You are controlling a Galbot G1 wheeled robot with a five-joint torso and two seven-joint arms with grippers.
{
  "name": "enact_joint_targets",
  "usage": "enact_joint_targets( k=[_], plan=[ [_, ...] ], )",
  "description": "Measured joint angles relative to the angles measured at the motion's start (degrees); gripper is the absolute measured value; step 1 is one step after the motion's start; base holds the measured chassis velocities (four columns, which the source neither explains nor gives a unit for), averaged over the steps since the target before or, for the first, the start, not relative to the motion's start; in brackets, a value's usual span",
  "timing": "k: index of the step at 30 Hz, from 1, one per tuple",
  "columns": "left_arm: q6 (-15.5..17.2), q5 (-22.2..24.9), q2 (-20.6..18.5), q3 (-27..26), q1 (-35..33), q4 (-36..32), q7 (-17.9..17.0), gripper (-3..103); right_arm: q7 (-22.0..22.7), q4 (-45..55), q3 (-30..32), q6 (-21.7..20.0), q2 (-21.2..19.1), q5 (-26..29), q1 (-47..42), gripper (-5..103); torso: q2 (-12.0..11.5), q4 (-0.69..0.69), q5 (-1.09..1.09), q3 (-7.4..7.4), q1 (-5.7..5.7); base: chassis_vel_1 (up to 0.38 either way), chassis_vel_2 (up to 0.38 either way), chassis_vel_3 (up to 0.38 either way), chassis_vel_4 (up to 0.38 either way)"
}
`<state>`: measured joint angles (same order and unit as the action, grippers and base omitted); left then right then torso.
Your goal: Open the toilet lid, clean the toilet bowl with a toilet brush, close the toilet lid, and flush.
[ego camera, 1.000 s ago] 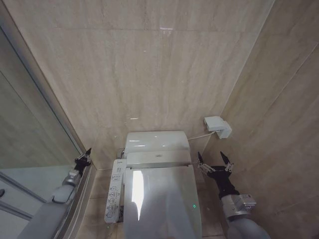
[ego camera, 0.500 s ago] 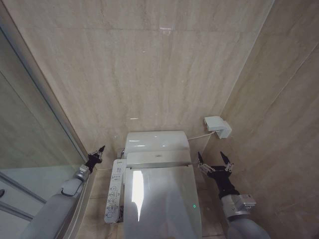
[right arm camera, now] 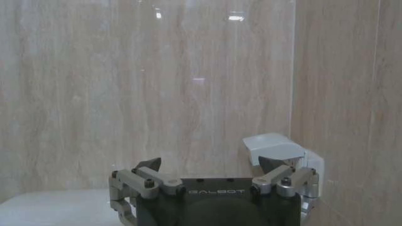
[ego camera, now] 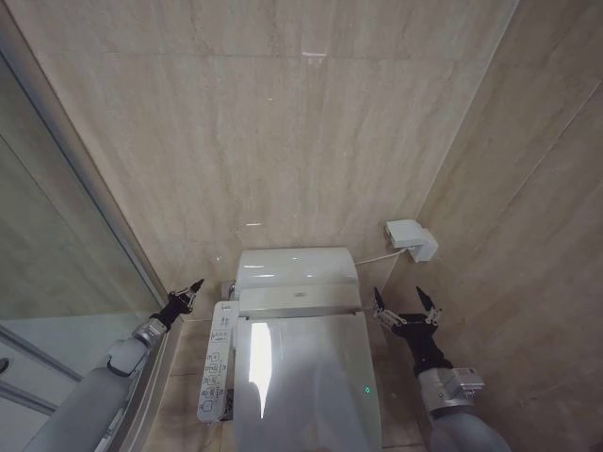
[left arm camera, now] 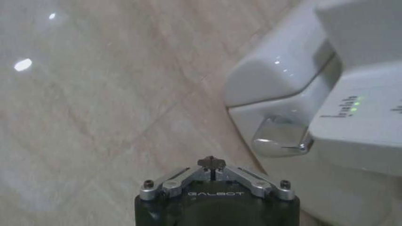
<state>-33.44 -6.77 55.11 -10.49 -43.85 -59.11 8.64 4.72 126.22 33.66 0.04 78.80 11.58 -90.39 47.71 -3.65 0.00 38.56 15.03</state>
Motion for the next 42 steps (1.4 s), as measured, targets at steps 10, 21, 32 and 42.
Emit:
enact_joint_targets(
  k=[10, 21, 32, 42],
  plan=[
    [-1.4, -4.24, 0.08, -0.2, -0.34, -1.55, -0.36, 0, 0.0, 0.0, 0.0, 0.0, 0.0, 0.0, 0.0, 100, 0.0, 0.01, 0.0, 0.0, 0.0, 0.0, 0.0, 0.0, 0.0],
    [-2.05, -5.73, 0.21, -0.03, -0.62, -2.84, -0.41, 0, 0.0, 0.0, 0.0, 0.0, 0.0, 0.0, 0.0, 100, 0.0, 0.0, 0.0, 0.0, 0.0, 0.0, 0.0, 0.0, 0.0],
    [-2.61, -7.01, 1.08, 0.63, -1.26, -3.19, 0.04, 0, 0.0, 0.0, 0.0, 0.0, 0.0, 0.0, 0.0, 100, 0.0, 0.0, 0.0, 0.0, 0.0, 0.0, 0.0, 0.0, 0.0],
    [-3.22, -7.93, 2.06, 0.77, -1.72, -1.52, 0.43, 0, 0.0, 0.0, 0.0, 0.0, 0.0, 0.0, 0.0, 100, 0.0, 0.01, 0.0, 0.0, 0.0, 0.0, 0.0, 0.0, 0.0]
  ],
)
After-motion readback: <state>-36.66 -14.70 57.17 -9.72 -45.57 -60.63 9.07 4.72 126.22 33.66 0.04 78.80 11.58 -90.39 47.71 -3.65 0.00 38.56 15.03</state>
